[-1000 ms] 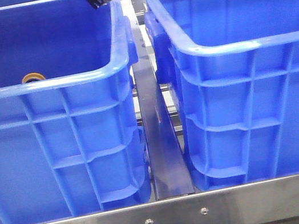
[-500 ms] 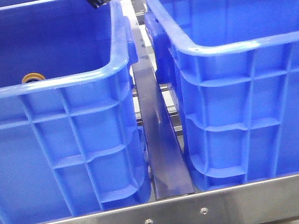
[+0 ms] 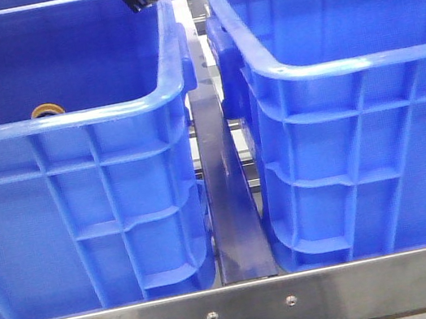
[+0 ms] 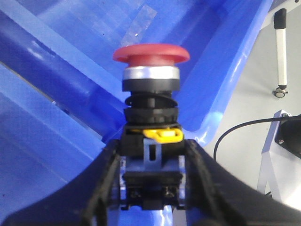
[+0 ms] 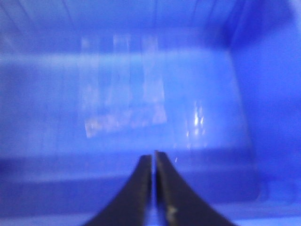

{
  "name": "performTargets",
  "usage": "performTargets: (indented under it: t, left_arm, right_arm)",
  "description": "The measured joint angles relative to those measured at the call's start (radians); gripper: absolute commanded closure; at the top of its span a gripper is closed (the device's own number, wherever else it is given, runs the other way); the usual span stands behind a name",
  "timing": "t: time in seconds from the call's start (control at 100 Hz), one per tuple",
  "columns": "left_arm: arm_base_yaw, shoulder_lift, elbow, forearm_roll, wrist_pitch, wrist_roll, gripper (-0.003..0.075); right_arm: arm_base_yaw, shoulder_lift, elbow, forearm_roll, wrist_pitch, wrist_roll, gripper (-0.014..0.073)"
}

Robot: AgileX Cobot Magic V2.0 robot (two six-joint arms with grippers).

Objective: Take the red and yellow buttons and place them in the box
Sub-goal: 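Grasp the red button cap with the right gripper from the left gripper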

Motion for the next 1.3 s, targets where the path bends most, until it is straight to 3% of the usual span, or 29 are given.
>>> performTargets:
  t: [0.09, 0.18, 0.38, 0.65, 0.79, 0.93, 1.3]
  left_arm:
    - [0.0, 0.0, 0.0, 0.0, 0.0, 0.0, 0.0661]
    - [0.0, 0.0, 0.0, 0.0, 0.0, 0.0, 0.0661]
    - [0.0, 0.0, 0.0, 0.0, 0.0, 0.0, 0.0661]
    - [0.0, 0.0, 0.0, 0.0, 0.0, 0.0, 0.0661]
    - [0.0, 0.0, 0.0, 0.0, 0.0, 0.0, 0.0661]
    - [0.0, 0.0, 0.0, 0.0, 0.0, 0.0, 0.0661]
    - [0.0, 0.0, 0.0, 0.0, 0.0, 0.0, 0.0661]
  right_arm:
    - [0.0, 0.068, -0.037, 0.035, 0.038, 0.0, 0.0079]
    - [0.0, 0.115, -0.067, 0.09, 0.064, 0.0, -0.0015]
    - [0.0, 0.161, -0.125, 0.342, 0.077, -0.045, -0.0016]
    - [0.002, 0.195, -0.142, 0.945, 0.136, -0.389, -0.0016]
    - [0.002, 0.256, -0.142, 1.179, 0.211, -0.501, -0.0016]
    - [0.035, 0.321, -0.142, 1.272, 0.239, -0.535, -0.0016]
    - [0.181, 0.431, -0.142, 1.336, 0.183, -0.577, -0.0016]
